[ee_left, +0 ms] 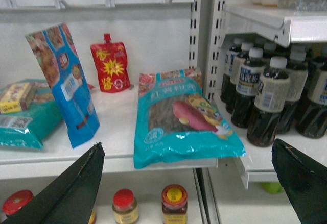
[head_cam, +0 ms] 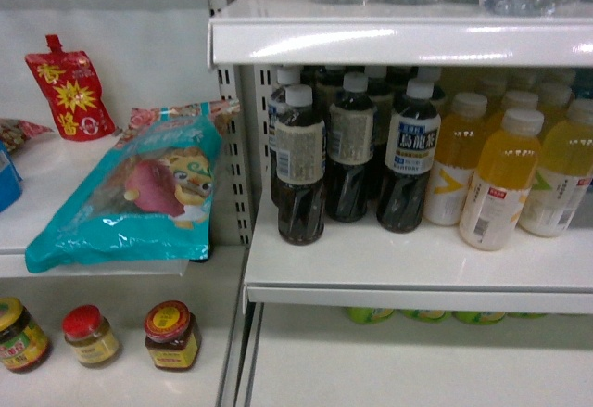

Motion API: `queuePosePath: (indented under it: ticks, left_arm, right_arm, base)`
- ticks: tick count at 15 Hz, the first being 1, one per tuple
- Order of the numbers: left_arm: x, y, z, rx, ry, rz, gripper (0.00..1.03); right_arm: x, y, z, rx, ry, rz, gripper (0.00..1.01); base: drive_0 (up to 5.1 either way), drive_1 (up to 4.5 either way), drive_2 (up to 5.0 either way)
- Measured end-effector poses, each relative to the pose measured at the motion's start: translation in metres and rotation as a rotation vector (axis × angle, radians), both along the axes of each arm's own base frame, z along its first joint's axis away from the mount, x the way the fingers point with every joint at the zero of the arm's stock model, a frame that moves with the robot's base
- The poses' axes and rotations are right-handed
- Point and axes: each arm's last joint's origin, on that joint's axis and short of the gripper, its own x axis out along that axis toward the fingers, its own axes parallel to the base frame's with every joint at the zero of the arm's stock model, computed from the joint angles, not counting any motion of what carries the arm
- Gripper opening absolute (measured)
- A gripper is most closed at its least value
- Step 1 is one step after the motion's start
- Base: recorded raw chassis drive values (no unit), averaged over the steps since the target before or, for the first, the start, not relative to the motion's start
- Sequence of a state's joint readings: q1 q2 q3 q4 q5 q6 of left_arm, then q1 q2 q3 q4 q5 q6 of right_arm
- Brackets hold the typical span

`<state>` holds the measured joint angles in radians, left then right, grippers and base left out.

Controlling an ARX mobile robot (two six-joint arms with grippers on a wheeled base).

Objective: Move water from second to third shelf

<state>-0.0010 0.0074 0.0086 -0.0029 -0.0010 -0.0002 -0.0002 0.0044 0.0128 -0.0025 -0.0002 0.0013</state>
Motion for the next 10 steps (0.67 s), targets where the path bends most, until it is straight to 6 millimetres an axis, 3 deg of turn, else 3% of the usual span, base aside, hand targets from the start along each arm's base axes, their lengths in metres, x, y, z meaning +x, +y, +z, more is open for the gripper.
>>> queuePosePath:
  ticks: [10]
  left_arm:
    - [0.0000,0.0000,-0.0002,0.000,0.002,0.000,0.98]
  right_arm:
    - [0.0000,0.0000,-0.0003,0.001,0.003,0.000,0.98]
  base:
    - [0.0,0.00,0.0]
